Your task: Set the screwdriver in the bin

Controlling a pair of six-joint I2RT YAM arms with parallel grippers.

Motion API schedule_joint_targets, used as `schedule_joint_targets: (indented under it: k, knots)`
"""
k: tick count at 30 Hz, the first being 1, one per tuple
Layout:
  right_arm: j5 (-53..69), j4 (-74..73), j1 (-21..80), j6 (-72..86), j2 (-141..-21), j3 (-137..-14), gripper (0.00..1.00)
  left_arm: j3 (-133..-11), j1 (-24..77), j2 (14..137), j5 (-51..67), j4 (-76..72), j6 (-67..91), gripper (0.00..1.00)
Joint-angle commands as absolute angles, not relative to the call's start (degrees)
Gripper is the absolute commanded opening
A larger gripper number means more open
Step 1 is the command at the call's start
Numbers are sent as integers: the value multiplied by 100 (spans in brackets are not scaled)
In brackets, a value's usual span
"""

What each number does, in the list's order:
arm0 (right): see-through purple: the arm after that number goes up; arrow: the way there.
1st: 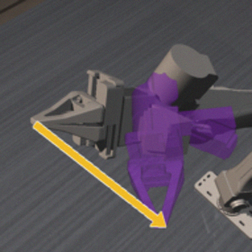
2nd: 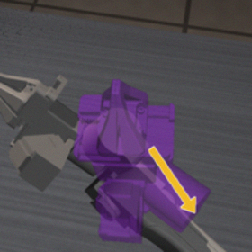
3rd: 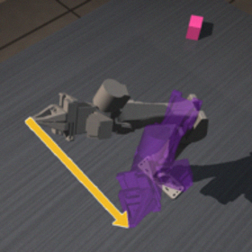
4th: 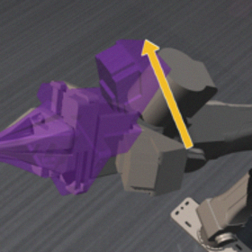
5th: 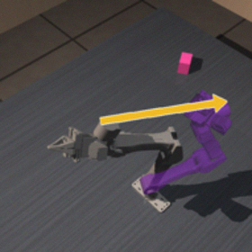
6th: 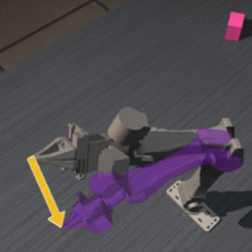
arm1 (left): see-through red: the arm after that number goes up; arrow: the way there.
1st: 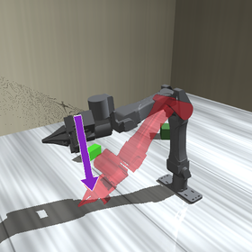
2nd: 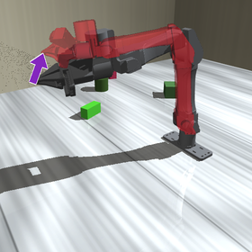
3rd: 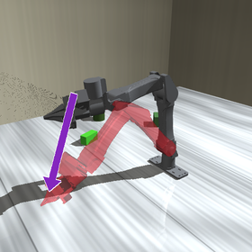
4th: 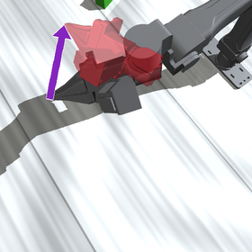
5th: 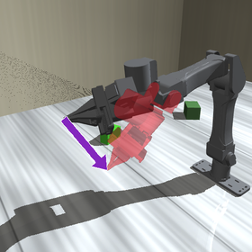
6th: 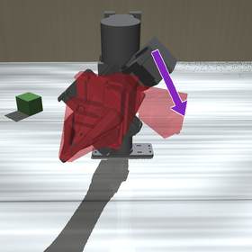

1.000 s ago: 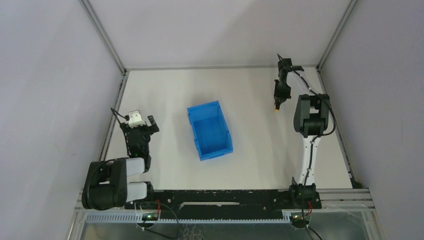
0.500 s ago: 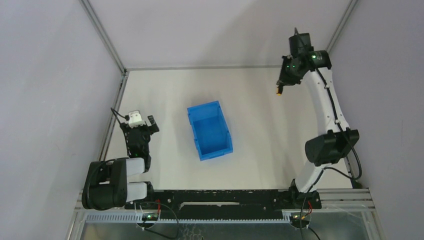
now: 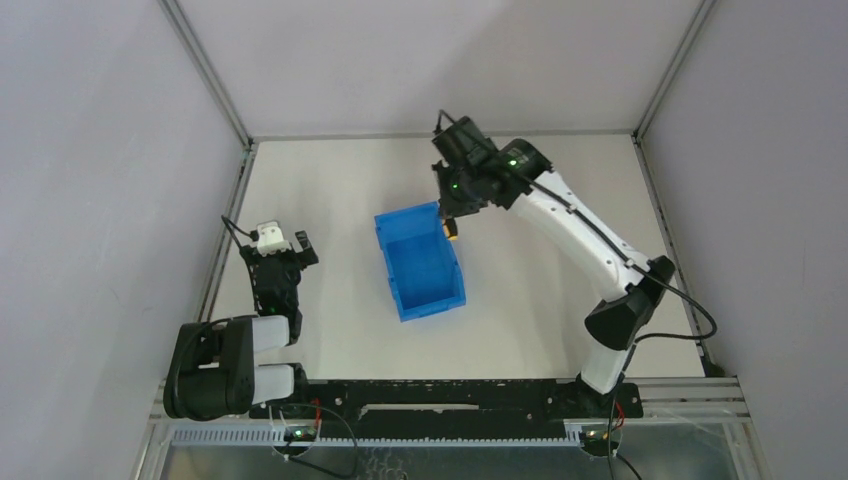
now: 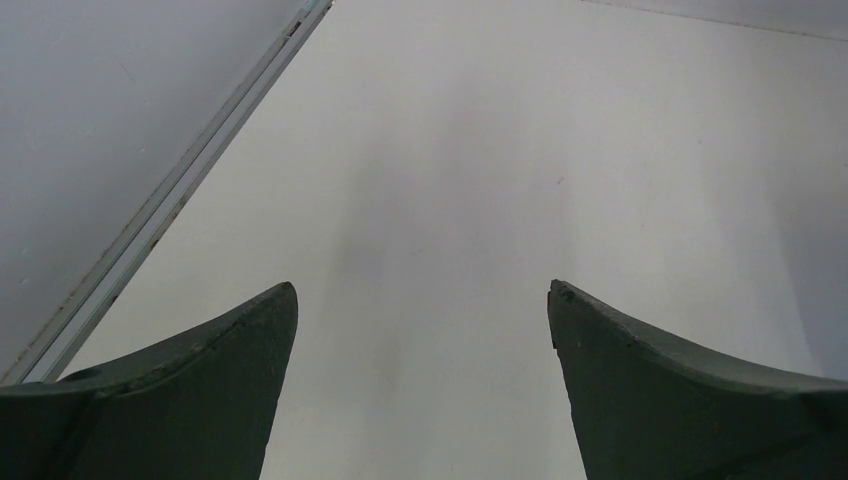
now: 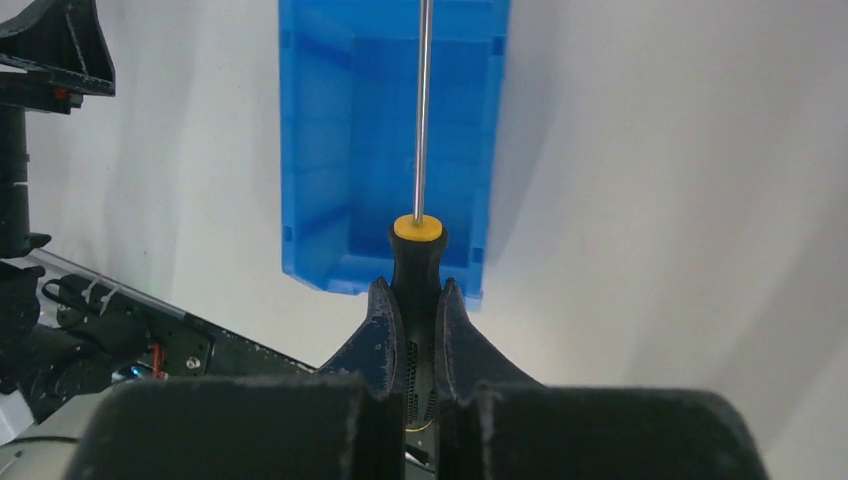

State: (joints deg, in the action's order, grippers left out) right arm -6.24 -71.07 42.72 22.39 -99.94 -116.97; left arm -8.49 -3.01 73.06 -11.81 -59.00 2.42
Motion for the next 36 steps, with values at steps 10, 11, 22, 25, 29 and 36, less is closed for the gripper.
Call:
schedule_joint_targets:
  k: [10,11,22,25,29,36]
  knots:
    - [-1559,-4522,5019,2877,-10939,-9778,0,-1091,-272,7225,-1204,-6091,123,100]
    - [-1592,-4321,5045,2938,-11037,-9626,1,-1090,-272,7225,-1204,-6091,123,100]
    - [-1848,-3264,5262,3061,-11638,-8844,18,-1095,-277,7225,-1204,-6091,123,100]
    - [-1861,-3262,5265,3106,-11723,-8851,24,-1098,-277,7225,-1204,-6091,122,100]
    - [-1925,-3394,5265,3075,-11659,-8935,40,-1095,-277,7222,-1200,-6091,123,100]
    - [-2273,-4022,5370,2889,-11152,-9469,51,-1093,-275,7225,-1204,-6091,123,100]
